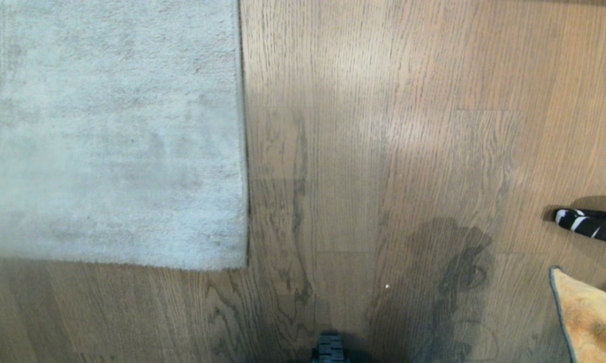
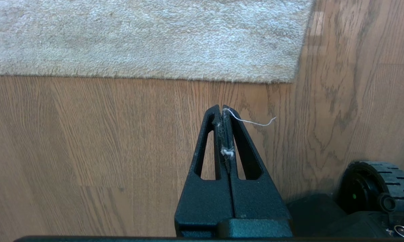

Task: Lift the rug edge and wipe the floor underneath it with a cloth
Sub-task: Lift up the carpet

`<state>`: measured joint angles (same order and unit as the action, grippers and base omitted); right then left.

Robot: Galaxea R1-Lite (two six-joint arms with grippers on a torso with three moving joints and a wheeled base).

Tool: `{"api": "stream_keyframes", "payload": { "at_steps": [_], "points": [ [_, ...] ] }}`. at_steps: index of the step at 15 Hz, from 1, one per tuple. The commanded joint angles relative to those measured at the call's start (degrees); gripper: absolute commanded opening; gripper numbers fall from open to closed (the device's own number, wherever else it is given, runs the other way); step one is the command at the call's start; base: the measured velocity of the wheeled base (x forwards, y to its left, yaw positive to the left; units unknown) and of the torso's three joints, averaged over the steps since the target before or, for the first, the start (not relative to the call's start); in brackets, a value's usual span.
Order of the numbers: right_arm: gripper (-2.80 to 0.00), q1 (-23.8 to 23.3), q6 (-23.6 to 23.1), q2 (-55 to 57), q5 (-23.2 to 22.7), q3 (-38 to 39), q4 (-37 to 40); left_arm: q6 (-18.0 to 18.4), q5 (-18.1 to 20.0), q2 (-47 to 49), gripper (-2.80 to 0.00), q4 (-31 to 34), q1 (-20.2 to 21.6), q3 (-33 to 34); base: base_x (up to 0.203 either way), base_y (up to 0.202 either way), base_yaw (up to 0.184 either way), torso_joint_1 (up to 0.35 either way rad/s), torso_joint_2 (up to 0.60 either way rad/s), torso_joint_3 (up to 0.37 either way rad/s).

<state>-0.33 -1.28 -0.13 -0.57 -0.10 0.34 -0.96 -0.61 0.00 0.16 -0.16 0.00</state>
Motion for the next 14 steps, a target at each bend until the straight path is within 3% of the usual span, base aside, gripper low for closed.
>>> {"api": "stream_keyframes", "payload": {
  "at_steps": [1, 14],
  "points": [
    [-2.80, -0.02, -0.04, 0.13, 0.05, 0.01, 0.01, -0.01, -0.01, 0.00, -2.80, 0.02, 0.01, 0.00, 0.000, 0.000, 0.000, 0.000, 0.00, 0.000],
    [-2.80, -0.02, -0.04, 0.13, -0.04, 0.01, 0.01, -0.36, 0.08, 0.00, -2.80, 0.02, -0.02, 0.00, 0.000, 0.000, 0.000, 0.000, 0.00, 0.000]
  ]
}}
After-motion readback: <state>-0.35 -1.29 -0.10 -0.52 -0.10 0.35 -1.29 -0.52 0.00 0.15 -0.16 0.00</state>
